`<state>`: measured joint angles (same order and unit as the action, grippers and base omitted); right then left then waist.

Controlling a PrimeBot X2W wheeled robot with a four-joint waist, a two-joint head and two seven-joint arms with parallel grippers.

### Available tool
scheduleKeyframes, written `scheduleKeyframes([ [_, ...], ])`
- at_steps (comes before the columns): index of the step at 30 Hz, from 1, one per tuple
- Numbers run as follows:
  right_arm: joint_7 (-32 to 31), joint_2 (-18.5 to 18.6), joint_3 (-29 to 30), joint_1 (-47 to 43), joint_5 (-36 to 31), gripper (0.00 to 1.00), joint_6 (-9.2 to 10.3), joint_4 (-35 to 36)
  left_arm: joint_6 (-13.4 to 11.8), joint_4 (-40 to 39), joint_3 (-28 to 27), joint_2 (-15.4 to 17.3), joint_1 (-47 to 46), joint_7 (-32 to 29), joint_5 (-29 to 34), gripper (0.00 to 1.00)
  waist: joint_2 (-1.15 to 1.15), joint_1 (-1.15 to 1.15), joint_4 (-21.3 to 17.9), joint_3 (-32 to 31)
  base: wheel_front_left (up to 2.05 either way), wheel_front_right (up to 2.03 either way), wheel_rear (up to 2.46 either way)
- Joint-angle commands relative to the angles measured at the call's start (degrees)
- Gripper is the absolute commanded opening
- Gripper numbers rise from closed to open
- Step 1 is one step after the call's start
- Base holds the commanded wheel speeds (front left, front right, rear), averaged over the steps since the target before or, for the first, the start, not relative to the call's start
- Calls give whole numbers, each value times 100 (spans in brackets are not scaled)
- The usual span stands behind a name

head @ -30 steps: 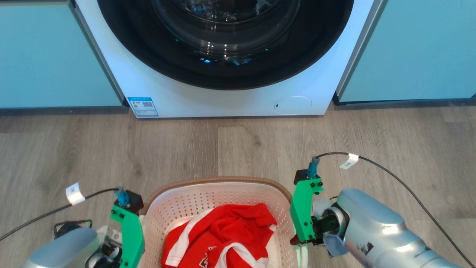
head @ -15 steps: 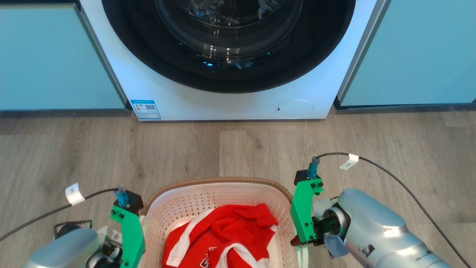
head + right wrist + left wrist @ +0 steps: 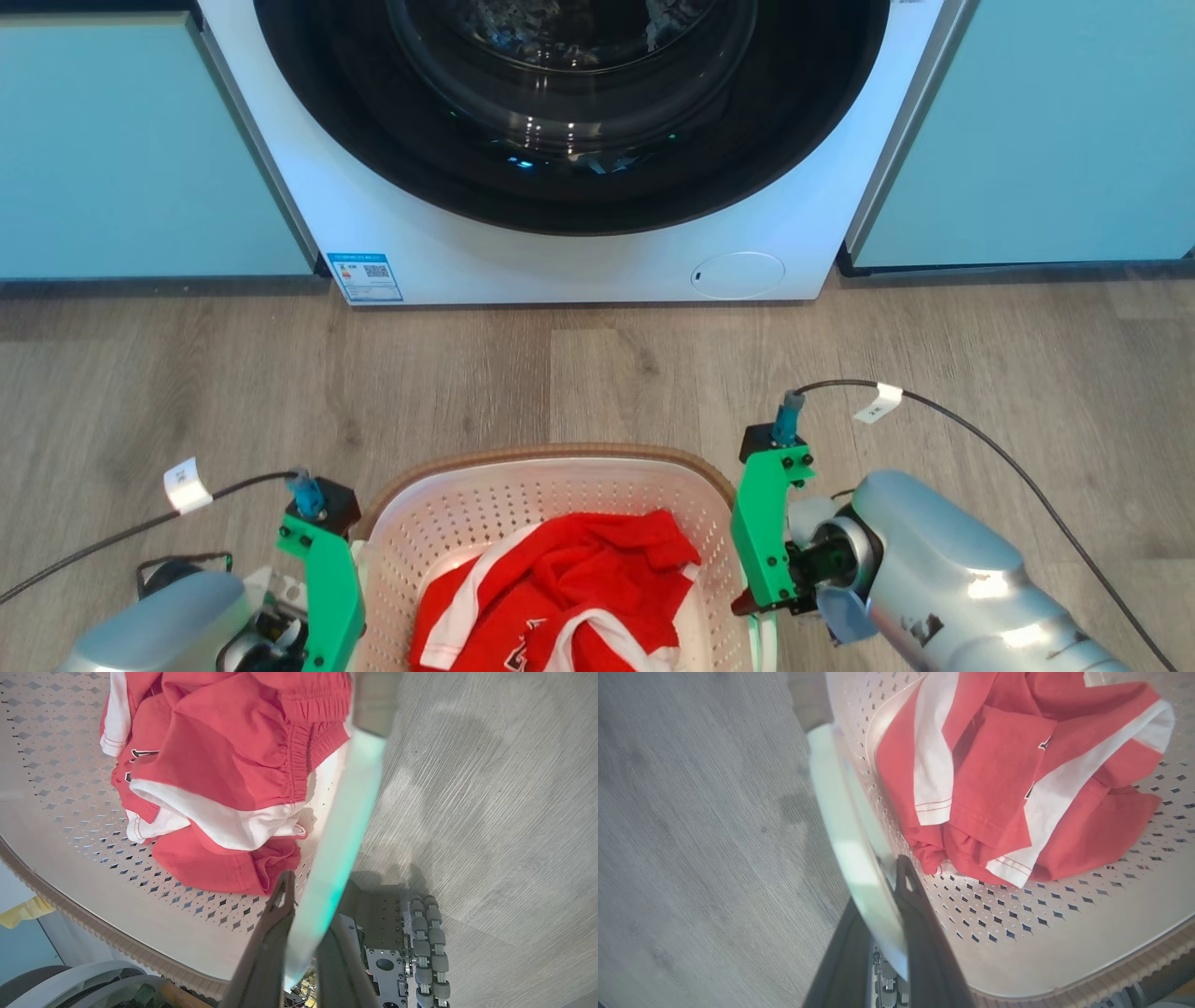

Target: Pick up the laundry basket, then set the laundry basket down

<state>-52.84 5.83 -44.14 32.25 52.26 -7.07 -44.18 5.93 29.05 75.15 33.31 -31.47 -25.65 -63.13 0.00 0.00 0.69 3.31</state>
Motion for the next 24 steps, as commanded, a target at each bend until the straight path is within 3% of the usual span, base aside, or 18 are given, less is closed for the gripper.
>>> scheduleKeyframes([
  [1,-3,-260,-3,69,-52,0,-42,367,156,-334,-180,-113,-265,61,-19,0,0,0,4,4,0,0,0],
  [24,-288,-273,390,-136,-457,0,-42,689,156,-354,-180,-78,-231,18,-34,0,0,0,28,-43,0,0,0],
])
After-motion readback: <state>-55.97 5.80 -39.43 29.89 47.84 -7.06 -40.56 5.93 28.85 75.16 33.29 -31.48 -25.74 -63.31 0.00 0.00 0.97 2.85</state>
